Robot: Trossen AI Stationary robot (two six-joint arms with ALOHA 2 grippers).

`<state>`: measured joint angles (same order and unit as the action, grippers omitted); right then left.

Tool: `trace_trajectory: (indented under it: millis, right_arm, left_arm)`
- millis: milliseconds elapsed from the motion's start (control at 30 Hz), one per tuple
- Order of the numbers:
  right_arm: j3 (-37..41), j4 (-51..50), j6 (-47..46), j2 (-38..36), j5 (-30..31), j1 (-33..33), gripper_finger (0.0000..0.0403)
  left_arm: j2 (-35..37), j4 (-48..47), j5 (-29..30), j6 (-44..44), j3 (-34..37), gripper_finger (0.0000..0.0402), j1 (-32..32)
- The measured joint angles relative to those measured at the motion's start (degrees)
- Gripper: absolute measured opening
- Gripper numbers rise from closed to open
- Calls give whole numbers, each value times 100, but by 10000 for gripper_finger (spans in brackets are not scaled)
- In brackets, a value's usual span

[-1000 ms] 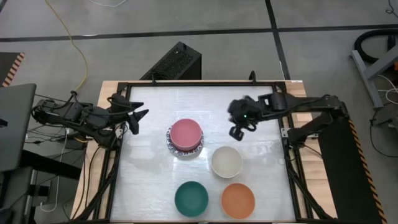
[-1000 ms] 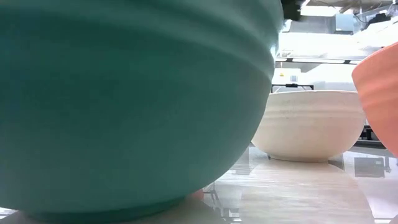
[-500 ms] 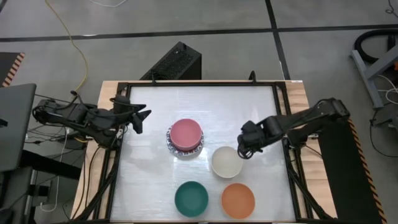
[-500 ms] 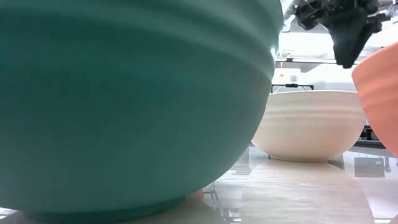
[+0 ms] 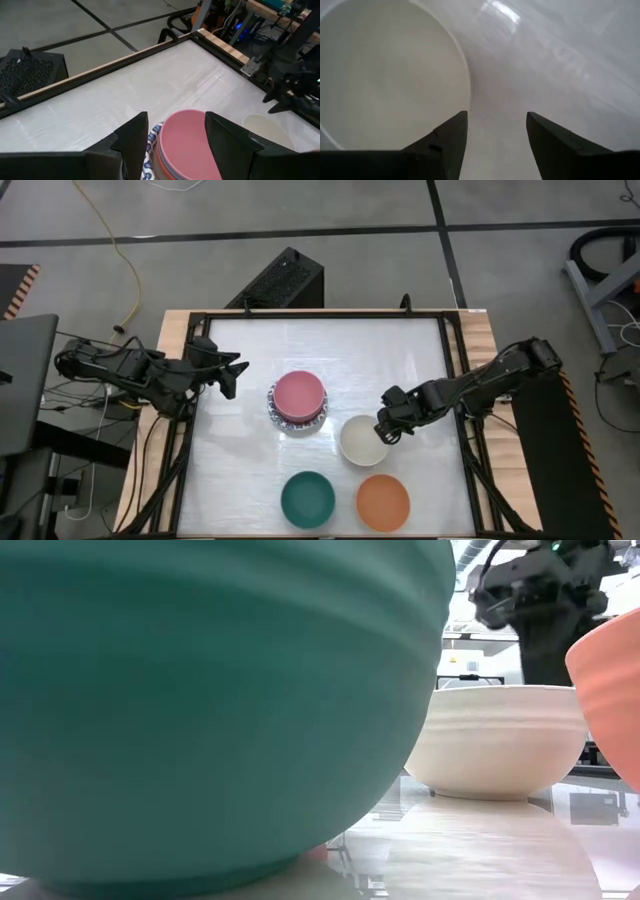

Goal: Nest bowls inside each other
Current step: Stack the white bowl on top of the pink bowl

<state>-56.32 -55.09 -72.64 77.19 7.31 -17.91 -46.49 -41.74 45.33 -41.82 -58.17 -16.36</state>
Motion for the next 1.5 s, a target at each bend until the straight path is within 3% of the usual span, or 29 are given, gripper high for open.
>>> trace_trajectory:
  millis: [333, 600, 733, 933, 1500]
  right_arm:
    - [418, 974, 105, 21, 34, 6, 224]
    - [588, 1262, 377, 815, -294, 43, 219]
    - [466, 1372, 376, 1120, -421, 43, 171]
    - [277, 1426, 434, 1193, -478, 100, 21]
    - [-960, 350, 1727, 569, -739, 1416, 7]
  left_arm:
    - [2, -2, -1, 33, 0, 185, 0]
    - [2, -100, 6, 103, 0, 185, 0]
    - [2, -156, 8, 115, 0, 185, 0]
    - [2, -233, 8, 157, 0, 185, 0]
    - [2, -445, -53, 114, 0, 185, 0]
